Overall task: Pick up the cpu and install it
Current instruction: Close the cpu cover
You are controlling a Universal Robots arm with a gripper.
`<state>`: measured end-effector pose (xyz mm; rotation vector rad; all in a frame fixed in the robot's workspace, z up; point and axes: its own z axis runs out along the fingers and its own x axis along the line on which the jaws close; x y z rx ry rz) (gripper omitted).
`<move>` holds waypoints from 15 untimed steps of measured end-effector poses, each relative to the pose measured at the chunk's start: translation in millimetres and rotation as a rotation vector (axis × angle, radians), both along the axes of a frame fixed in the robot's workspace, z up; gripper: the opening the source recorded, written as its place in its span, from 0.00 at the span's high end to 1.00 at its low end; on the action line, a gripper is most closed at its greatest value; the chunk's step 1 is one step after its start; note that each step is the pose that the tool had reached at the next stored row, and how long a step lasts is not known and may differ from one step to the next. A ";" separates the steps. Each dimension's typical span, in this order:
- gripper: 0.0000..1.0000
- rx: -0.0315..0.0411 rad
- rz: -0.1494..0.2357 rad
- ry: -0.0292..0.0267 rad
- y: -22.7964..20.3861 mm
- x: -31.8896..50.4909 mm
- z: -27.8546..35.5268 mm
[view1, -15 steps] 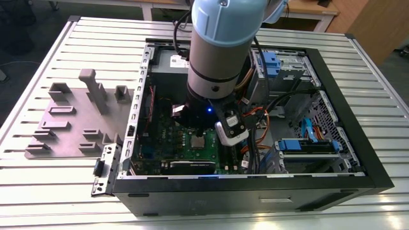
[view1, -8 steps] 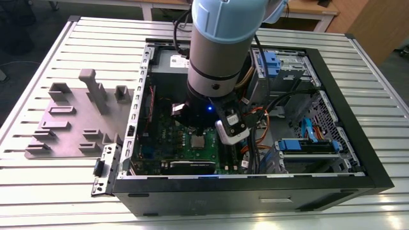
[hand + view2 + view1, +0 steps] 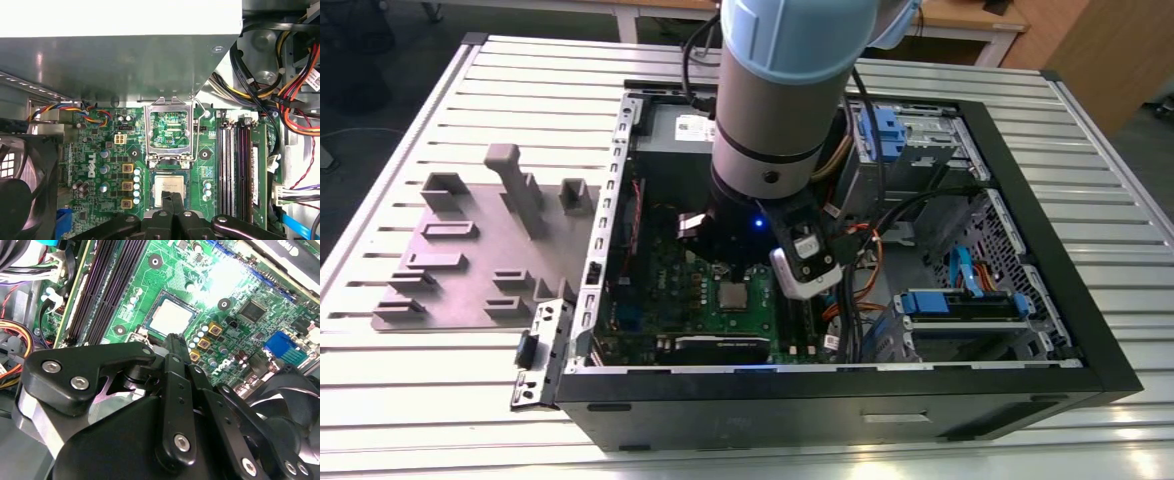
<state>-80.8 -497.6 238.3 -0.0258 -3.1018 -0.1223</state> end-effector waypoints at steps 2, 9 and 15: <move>0.89 -0.0002 0.000 0.0001 0.0 0.0 0.8; 0.89 -0.0002 0.000 0.0001 0.0 0.0 1.5; 0.89 -0.0003 0.007 0.0001 -0.1 0.0 1.6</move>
